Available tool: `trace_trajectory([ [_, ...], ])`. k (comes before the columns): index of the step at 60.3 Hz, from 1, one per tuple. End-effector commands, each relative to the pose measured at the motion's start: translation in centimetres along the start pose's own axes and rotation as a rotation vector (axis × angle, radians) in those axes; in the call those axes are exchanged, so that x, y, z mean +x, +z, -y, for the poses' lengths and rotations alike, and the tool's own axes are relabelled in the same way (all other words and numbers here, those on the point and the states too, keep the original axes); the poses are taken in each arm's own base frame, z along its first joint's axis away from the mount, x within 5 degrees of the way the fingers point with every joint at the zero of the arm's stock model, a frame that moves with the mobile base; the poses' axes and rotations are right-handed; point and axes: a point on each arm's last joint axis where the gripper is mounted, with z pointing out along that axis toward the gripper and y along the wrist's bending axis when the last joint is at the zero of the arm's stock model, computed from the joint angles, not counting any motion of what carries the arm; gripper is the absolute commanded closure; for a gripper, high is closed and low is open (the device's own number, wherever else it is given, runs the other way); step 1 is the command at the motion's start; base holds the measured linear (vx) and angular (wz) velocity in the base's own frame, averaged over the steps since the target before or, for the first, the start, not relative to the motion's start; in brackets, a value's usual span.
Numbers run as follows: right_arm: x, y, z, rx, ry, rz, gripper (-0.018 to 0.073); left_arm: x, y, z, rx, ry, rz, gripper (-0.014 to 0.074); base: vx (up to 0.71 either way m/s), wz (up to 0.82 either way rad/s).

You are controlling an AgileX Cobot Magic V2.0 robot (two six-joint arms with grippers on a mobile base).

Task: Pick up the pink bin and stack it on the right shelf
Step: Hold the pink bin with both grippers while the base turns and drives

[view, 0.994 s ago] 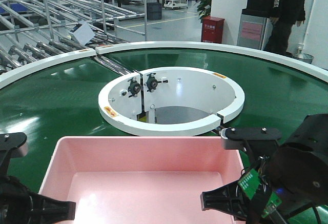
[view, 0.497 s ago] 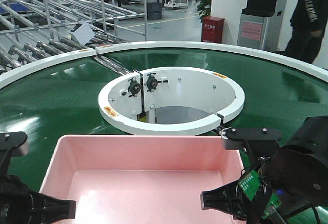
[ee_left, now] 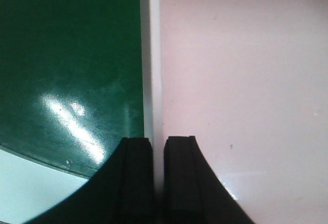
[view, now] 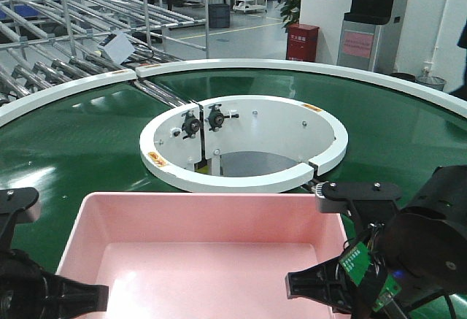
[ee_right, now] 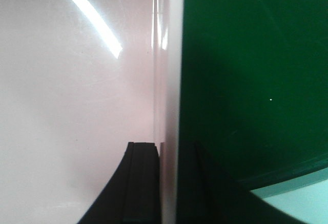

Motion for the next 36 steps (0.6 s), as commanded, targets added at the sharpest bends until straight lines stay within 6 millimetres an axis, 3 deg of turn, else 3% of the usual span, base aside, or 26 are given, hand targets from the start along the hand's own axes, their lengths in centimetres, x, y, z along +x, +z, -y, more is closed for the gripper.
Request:
trace_trajectory([
  [1,-0.93,-1.63,1.11,0.05,-0.028,0.093,0.0531,-1.2,-1.65,-0.05,0.027,0.012,0.111,0.0424,0.0,0.0],
  [17,-0.9,-1.63,1.13,0.052,-0.029,0.09,0.0531,-1.2,-1.65,-0.05,0.027,0.012,0.111,0.0424,-0.03,-0.11],
  [36,-0.9,-1.63,1.13,0.052,-0.029,0.09,0.0531,-1.2,-1.65,-0.05,0.027,0.012,0.111,0.0424,-0.11,-0.41],
])
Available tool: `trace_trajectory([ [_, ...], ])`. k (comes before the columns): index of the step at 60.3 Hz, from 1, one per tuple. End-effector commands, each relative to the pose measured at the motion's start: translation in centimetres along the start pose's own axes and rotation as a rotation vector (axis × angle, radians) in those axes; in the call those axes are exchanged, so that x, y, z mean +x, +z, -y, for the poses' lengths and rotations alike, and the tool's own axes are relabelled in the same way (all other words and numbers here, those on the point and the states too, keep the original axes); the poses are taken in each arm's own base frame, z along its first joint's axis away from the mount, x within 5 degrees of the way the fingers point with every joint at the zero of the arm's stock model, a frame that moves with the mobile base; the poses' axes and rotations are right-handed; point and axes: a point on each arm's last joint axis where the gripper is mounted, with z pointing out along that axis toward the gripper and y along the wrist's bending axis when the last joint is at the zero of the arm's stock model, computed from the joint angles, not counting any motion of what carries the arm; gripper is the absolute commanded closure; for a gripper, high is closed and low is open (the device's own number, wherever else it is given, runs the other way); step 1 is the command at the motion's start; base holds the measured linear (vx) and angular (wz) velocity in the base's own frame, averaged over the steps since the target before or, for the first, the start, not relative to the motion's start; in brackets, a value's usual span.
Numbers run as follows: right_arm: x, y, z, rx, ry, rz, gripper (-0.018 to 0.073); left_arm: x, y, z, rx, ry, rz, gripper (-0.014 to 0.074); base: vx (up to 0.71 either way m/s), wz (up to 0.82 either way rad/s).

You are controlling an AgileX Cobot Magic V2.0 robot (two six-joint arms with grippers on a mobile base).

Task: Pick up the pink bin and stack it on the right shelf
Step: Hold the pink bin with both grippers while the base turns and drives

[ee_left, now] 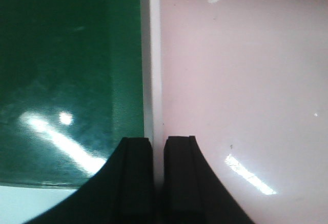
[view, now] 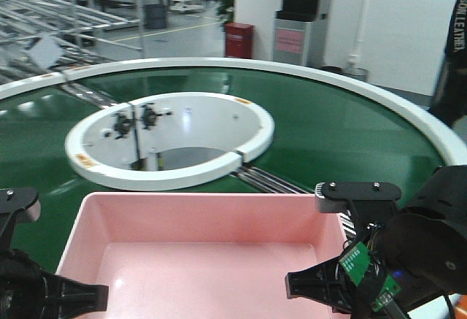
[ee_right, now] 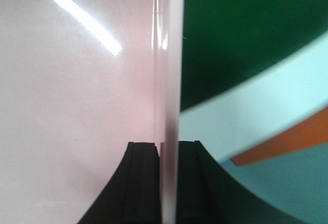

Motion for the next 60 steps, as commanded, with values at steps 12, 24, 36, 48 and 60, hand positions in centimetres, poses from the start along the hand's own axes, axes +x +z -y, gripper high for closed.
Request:
trace_trajectory([
  [12,-0.9,-1.63,1.13,0.052,-0.029,0.09,0.0531,-1.2,-1.65,-0.04,0.027,0.013,0.11,0.0424,-0.15,-0.58],
  [24,-0.9,-1.63,1.13,0.052,-0.029,0.09,0.0531,-1.2,-1.65,-0.04,0.027,0.013,0.11,0.0424,-0.15,-0.59],
  [36,-0.9,-1.63,1.14,0.053,-0.029,0.09,0.0531,-1.2,-1.65,-0.04,0.027,0.013,0.11,0.0424,-0.15,-0.57],
  [48,-0.9,-1.63,1.14,0.053,-0.029,0.09,0.0531,-1.2,-1.65,-0.04,0.027,0.013,0.11,0.0424,-0.14,-0.57],
  [60,-0.9,-1.63,1.14,0.053,-0.029,0.09,0.0531,-1.2,-1.65,-0.04,0.027,0.013,0.11,0.0424,-0.13,-0.57],
])
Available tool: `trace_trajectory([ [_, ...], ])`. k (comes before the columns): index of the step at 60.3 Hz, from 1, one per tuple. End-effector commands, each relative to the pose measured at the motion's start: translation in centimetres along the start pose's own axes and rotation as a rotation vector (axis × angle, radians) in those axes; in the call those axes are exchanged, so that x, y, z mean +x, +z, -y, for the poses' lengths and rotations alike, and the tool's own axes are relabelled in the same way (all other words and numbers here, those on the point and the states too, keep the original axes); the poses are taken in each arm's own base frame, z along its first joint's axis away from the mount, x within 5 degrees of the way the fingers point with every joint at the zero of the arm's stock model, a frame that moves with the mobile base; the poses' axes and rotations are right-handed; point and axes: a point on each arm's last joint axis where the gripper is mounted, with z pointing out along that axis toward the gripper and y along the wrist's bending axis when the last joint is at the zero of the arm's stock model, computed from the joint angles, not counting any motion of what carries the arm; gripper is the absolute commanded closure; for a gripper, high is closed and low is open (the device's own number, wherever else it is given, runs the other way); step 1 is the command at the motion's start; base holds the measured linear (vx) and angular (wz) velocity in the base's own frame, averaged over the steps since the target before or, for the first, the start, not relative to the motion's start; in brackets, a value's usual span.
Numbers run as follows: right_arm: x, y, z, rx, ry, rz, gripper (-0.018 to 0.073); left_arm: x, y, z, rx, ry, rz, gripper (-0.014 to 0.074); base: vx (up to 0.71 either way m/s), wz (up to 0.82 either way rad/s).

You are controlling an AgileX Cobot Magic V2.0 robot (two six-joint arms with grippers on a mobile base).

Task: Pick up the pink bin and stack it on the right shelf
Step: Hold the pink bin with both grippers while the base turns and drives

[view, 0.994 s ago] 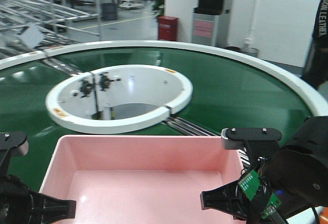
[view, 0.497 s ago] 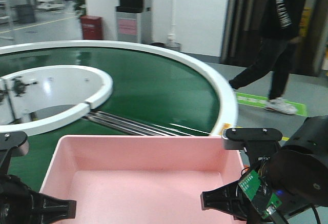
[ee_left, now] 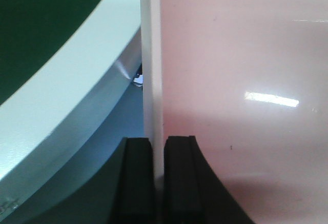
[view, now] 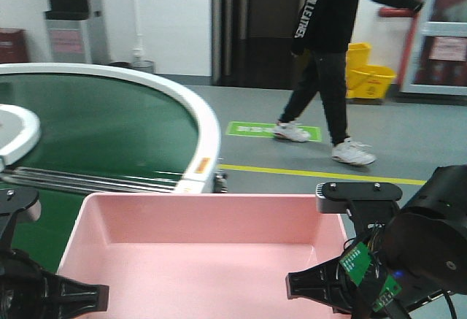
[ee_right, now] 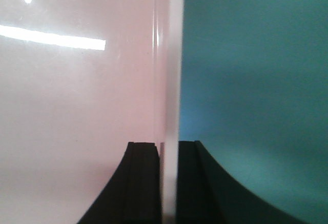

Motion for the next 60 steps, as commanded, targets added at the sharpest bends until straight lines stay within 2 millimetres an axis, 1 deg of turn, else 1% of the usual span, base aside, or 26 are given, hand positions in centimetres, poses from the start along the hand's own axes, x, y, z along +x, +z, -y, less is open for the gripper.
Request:
trace_trajectory([
  [1,-0.92,-1.63,1.12,0.051,-0.029,0.093,0.0531,-1.19,-1.65,-0.05,0.026,0.014,0.109,0.0424,-0.13,-0.57],
  [46,-0.89,-1.62,1.14,0.052,-0.017,0.09,0.0531,-1.19,-1.65,-0.05,0.026,0.014,0.109,0.0424,-0.14,-0.58],
  [60,-0.86,-1.62,1.12,0.05,-0.015,0.087,0.0531,-1.19,-1.65,-0.05,0.026,0.014,0.109,0.0424,-0.09,-0.48],
])
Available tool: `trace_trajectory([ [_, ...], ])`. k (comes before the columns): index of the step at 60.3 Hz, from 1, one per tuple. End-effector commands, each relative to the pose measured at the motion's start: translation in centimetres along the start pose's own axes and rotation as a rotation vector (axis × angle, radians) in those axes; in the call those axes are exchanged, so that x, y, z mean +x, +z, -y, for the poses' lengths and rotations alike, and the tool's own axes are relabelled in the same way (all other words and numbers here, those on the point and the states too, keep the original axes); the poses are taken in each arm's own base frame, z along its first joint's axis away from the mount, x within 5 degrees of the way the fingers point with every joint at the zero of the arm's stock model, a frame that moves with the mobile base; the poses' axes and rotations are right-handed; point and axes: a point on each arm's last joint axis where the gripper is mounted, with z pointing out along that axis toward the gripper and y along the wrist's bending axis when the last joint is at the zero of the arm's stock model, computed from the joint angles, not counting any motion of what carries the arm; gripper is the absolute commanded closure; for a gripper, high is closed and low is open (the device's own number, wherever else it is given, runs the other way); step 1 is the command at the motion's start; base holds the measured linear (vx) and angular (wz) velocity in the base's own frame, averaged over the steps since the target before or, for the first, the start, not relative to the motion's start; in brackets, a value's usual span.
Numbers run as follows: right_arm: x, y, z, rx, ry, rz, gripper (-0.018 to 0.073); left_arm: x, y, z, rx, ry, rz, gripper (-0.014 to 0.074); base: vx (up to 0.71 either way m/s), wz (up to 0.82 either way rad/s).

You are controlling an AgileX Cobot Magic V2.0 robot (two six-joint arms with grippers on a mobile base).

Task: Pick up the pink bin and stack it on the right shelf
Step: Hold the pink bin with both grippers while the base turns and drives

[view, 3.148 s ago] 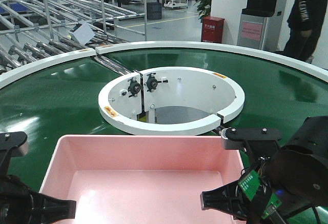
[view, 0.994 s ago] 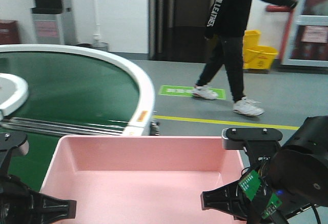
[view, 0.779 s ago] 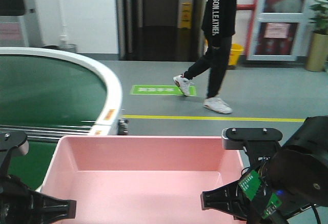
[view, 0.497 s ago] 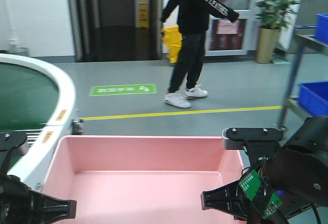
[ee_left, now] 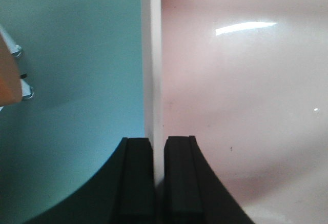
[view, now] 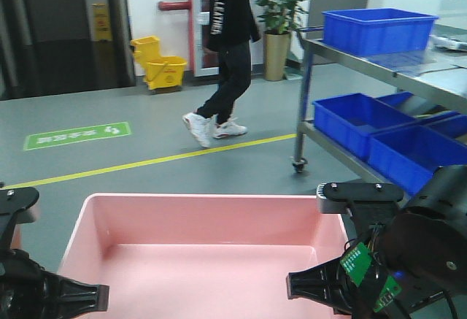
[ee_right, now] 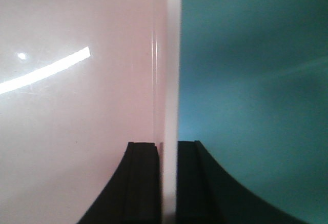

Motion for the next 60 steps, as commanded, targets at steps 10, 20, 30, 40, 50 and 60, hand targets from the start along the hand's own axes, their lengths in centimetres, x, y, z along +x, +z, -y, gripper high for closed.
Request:
trace_trajectory([
  [10,-0.9,-1.62,1.09,0.047,-0.026,0.09,0.0531,-1.19,-1.65,-0.06,0.025,0.014,0.109,0.0424,-0.01,-0.35],
  [20,-0.9,-1.62,1.09,0.047,-0.026,0.09,0.0531,-1.18,-1.65,-0.06,0.025,0.014,0.108,0.0424,0.08,-0.2],
  [30,-0.9,-1.62,1.09,0.047,-0.026,0.09,0.0531,-1.18,-1.65,-0.06,0.025,0.014,0.108,0.0424,0.15,-0.08],
  [40,-0.9,-1.62,1.09,0.047,-0.026,0.09,0.0531,-1.18,-1.65,-0.06,0.025,0.014,0.108,0.0424,0.22,-0.04],
  [50,-0.9,-1.62,1.09,0.047,-0.026,0.09,0.0531,-1.18,-1.65,-0.06,0.025,0.014,0.108,0.0424,0.3,0.0],
  [60,-0.9,-1.62,1.09,0.047,-0.026,0.09,0.0531,-1.18,-1.65,-0.06,0.025,0.014,0.108,0.0424,0.35,0.06],
])
